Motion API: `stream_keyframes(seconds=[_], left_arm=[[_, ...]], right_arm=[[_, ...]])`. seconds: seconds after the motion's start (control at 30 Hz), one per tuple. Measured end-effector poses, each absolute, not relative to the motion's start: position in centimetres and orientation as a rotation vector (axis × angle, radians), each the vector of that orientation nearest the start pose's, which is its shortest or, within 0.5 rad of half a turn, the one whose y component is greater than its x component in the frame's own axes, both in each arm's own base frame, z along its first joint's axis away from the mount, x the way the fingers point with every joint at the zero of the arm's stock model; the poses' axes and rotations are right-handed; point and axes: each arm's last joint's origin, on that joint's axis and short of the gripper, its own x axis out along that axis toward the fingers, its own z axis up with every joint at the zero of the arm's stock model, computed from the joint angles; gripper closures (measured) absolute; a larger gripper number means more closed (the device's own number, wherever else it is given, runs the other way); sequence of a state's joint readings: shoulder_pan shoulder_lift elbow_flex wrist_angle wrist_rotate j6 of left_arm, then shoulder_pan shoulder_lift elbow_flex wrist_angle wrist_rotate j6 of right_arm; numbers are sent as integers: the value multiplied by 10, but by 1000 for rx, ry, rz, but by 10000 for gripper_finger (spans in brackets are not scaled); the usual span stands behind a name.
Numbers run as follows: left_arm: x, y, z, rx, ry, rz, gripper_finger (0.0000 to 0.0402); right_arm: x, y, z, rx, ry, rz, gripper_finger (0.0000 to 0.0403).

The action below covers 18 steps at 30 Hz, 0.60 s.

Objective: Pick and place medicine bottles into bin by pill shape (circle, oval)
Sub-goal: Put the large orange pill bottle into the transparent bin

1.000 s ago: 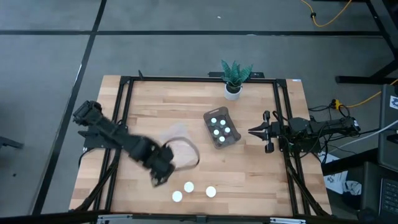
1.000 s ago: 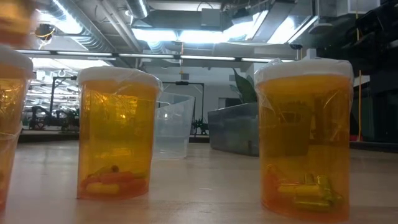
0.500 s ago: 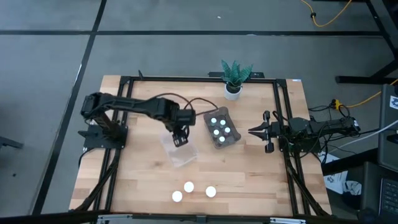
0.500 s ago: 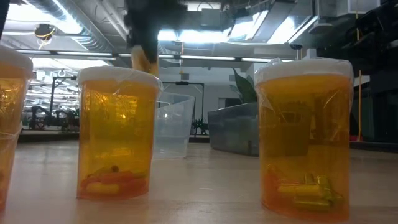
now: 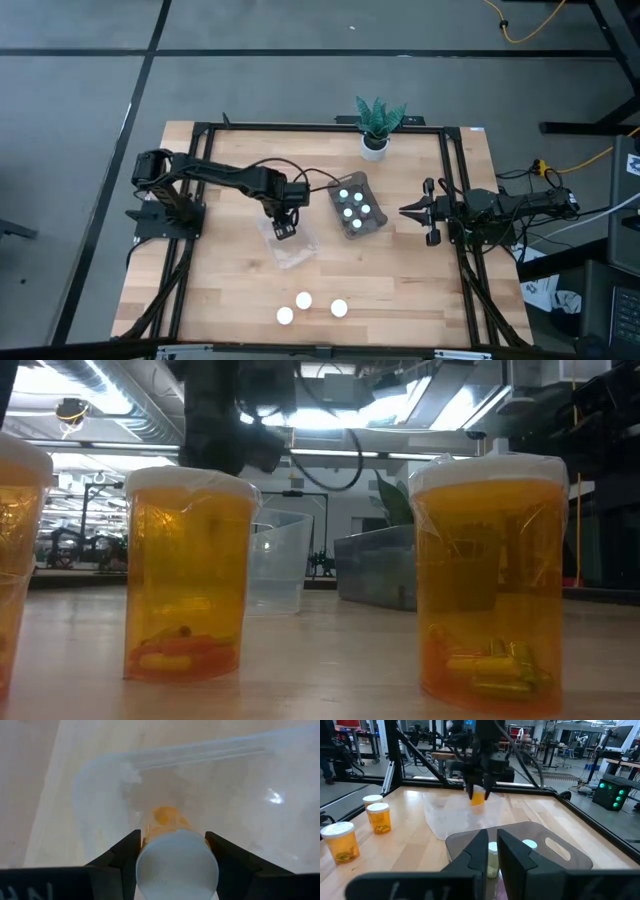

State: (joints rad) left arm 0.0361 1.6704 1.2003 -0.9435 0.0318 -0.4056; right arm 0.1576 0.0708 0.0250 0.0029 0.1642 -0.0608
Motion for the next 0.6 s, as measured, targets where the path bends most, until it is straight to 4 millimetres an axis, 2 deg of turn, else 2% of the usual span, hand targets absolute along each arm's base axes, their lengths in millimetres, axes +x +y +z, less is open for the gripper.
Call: stream_keyframes(seconds=[0.23, 0.6], left_arm=[[305, 23, 206, -404, 1386, 311, 219], [306, 27, 206, -416, 1370, 307, 171]], right_arm=[[100, 11, 167, -68, 42, -6, 360], [100, 11, 167, -67, 42, -5, 360]])
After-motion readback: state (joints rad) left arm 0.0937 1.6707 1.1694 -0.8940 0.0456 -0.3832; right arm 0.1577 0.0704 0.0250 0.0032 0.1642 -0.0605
